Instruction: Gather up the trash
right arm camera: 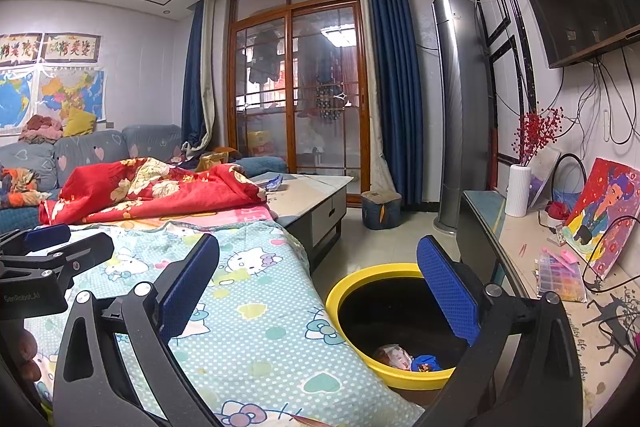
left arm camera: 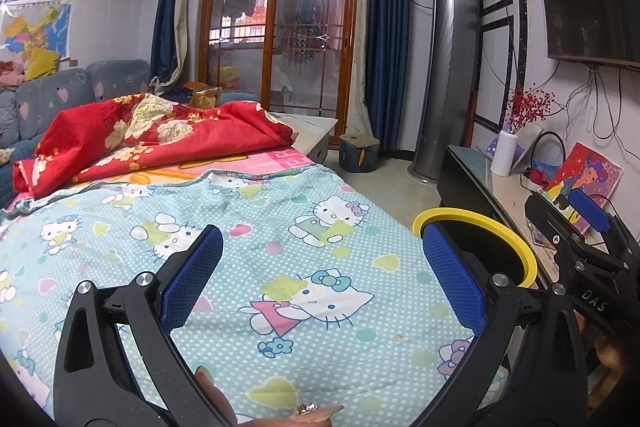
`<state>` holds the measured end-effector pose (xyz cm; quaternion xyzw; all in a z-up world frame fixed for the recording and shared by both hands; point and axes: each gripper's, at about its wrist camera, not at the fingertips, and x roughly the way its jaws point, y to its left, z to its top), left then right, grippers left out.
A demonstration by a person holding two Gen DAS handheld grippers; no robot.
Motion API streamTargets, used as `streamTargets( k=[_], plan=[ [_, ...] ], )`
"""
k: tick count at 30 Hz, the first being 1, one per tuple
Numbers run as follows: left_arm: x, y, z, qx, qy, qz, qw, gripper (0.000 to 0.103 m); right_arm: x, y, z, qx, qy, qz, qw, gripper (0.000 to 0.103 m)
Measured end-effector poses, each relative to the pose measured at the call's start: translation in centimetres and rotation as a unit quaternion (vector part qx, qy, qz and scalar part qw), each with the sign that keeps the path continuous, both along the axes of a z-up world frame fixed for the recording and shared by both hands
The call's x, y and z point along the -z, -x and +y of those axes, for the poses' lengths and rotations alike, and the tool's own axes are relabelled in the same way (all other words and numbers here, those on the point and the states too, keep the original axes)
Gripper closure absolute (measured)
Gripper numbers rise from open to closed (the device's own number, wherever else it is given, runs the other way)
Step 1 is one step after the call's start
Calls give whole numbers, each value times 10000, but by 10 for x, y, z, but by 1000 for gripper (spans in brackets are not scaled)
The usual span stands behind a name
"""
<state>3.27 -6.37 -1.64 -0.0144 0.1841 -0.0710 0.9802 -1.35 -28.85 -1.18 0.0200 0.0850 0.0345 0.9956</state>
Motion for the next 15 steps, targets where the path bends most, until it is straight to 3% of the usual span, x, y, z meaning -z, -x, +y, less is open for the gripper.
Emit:
streamTargets(
  k=[15],
  plan=[
    [9,-6,-4,117,-80,251,9996,11,0,-1,-2,17,-91,47,9999,7]
  ],
)
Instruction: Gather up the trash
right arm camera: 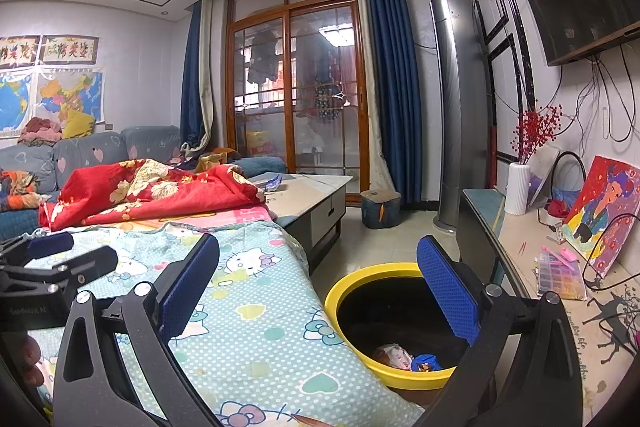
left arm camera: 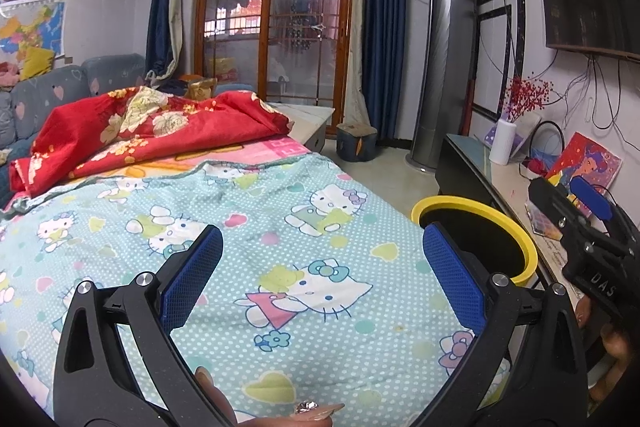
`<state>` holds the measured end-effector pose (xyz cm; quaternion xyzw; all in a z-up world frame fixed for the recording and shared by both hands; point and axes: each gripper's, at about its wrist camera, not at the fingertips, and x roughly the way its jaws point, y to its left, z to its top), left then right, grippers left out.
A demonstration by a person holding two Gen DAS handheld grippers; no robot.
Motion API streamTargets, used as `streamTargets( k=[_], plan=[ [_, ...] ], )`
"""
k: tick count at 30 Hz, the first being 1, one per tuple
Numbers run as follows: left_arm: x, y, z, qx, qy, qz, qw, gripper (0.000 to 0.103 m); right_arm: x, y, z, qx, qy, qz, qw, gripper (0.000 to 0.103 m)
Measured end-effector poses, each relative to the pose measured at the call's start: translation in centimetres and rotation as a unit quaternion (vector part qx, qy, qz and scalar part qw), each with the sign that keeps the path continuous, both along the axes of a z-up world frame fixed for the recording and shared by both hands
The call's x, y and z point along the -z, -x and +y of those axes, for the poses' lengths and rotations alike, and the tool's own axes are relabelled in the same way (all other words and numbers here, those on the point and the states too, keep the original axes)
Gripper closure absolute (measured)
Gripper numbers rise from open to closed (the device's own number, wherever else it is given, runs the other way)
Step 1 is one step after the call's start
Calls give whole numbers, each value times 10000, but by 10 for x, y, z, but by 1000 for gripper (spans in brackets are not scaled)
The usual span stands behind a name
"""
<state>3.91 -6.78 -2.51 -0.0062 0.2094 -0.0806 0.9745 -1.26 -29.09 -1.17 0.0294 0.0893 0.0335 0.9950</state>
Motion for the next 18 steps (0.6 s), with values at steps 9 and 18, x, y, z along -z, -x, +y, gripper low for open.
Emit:
streamTargets(
  k=[9,18],
  plan=[
    [-22,-24,90,-990,436,344,9935,11,-30,-33,41,-608,-72,160,9980,7],
    [24,-14,349,-4096,109,1721,8958,11,-29,-93,310,-3444,587,1832,9189,7]
  ],
)
